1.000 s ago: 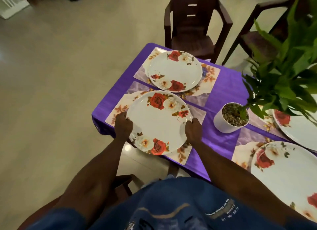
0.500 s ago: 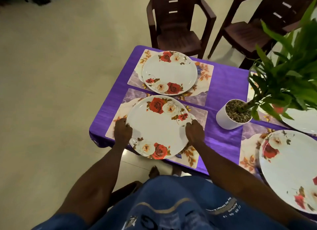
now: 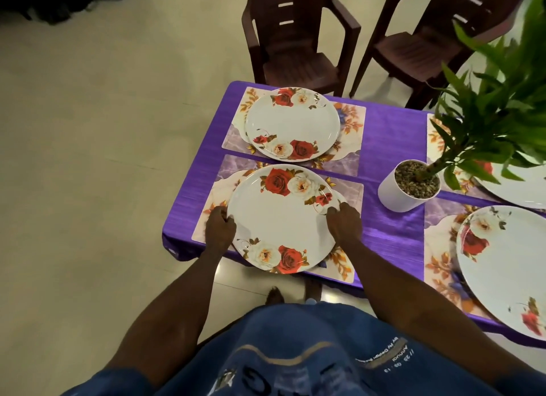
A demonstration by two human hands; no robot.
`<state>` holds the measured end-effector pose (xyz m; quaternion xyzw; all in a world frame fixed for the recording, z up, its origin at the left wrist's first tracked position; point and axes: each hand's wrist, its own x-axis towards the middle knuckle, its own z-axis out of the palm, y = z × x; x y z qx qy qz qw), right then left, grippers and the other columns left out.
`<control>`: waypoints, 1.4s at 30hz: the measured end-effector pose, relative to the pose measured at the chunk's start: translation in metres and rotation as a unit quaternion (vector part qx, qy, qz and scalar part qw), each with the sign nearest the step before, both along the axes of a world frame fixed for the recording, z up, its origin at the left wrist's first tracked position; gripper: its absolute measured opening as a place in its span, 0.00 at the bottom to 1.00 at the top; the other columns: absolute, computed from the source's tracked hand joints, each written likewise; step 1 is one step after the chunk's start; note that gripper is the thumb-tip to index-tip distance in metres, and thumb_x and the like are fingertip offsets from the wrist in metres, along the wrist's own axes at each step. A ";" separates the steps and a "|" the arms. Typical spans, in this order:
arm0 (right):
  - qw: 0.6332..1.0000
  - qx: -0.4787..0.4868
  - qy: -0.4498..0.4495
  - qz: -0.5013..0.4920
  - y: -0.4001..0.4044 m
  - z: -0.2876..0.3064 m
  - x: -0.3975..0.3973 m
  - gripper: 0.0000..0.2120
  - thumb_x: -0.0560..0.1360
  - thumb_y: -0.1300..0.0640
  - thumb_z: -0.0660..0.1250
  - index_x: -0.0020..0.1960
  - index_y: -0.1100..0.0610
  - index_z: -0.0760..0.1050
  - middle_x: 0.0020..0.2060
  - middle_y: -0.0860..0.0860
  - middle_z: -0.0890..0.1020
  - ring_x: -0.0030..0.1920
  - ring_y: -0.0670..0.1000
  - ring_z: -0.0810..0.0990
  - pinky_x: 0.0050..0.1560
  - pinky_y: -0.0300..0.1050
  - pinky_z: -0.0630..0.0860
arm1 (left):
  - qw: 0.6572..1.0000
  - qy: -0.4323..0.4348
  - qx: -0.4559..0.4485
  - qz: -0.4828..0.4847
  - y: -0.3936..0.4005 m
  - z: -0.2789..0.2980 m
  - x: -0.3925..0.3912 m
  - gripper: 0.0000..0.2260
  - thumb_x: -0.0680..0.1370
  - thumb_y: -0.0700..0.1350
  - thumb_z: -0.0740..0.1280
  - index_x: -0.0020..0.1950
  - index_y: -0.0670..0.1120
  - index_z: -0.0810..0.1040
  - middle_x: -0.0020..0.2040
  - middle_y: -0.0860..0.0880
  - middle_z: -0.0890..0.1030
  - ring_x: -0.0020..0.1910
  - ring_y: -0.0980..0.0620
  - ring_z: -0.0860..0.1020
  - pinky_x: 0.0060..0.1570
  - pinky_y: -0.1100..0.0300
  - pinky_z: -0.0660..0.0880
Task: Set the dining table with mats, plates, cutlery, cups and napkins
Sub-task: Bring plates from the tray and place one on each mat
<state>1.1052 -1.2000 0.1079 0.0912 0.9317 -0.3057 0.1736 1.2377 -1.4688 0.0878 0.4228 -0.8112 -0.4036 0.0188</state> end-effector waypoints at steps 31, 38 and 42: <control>0.998 0.019 -0.011 0.056 0.008 -0.003 0.009 0.20 0.82 0.51 0.59 0.70 0.60 0.64 0.67 0.58 0.72 0.64 0.60 0.75 0.62 0.56 0.76 | 0.999 0.010 -0.009 -0.041 -0.001 0.012 0.007 0.16 0.81 0.48 0.65 0.65 0.42 0.72 0.60 0.43 0.79 0.58 0.42 0.78 0.61 0.49 0.74; 0.993 0.073 0.090 0.037 0.005 0.001 0.026 0.19 0.82 0.52 0.58 0.68 0.62 0.65 0.65 0.60 0.71 0.64 0.60 0.72 0.64 0.55 0.73 | 0.984 0.024 -0.176 0.029 0.017 0.018 0.008 0.16 0.83 0.51 0.60 0.64 0.42 0.71 0.61 0.42 0.76 0.56 0.44 0.77 0.53 0.51 0.75; 0.971 0.118 0.180 0.101 0.010 0.003 0.044 0.16 0.82 0.56 0.57 0.66 0.62 0.68 0.62 0.59 0.73 0.61 0.59 0.72 0.62 0.54 0.70 | 0.954 0.093 -0.268 -0.101 0.043 0.015 0.004 0.12 0.82 0.49 0.62 0.58 0.42 0.76 0.56 0.42 0.79 0.55 0.43 0.76 0.56 0.49 0.73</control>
